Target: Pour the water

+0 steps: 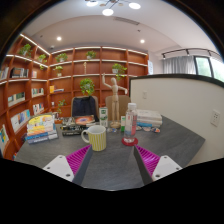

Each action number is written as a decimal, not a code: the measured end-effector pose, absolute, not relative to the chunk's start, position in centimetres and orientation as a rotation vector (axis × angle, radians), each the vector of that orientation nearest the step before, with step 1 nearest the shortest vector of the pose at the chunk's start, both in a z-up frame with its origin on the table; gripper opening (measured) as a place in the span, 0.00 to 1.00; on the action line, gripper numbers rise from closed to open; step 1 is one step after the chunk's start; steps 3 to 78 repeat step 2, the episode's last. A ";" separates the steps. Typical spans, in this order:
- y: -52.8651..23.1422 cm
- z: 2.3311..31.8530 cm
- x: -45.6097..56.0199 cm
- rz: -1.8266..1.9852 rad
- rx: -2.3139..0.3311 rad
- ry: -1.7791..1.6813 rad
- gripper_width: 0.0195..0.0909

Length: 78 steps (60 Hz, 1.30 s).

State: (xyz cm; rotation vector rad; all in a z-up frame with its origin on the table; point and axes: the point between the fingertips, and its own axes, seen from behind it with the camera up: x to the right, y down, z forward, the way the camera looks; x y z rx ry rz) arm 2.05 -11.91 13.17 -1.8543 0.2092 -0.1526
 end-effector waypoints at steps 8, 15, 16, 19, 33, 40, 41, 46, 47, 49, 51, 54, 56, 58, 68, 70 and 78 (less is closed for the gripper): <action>-11.9 13.2 2.0 -0.159 -1.855 0.202 0.97; -11.9 13.2 2.0 -0.159 -1.855 0.202 0.97; -11.9 13.2 2.0 -0.159 -1.855 0.202 0.97; -11.9 13.2 2.0 -0.159 -1.855 0.202 0.97; -11.9 13.2 2.0 -0.159 -1.855 0.202 0.97; -11.9 13.2 2.0 -0.159 -1.855 0.202 0.97; -11.9 13.2 2.0 -0.159 -1.855 0.202 0.97; -11.9 13.2 2.0 -0.159 -1.855 0.202 0.97; -11.9 13.2 2.0 -0.159 -1.855 0.202 0.97; -11.9 13.2 2.0 -0.159 -1.855 0.202 0.97; -11.9 13.2 2.0 -0.159 -1.855 0.202 0.97; -11.9 13.2 2.0 -0.159 -1.855 0.202 0.97; -11.9 13.2 2.0 -0.159 -1.855 0.202 0.97; -11.9 13.2 2.0 -0.159 -1.855 0.202 0.97; -11.9 13.2 2.0 -0.159 -1.855 0.202 0.97; -11.9 13.2 2.0 -0.159 -1.855 0.202 0.97; -11.9 13.2 2.0 -0.159 -1.855 0.202 0.97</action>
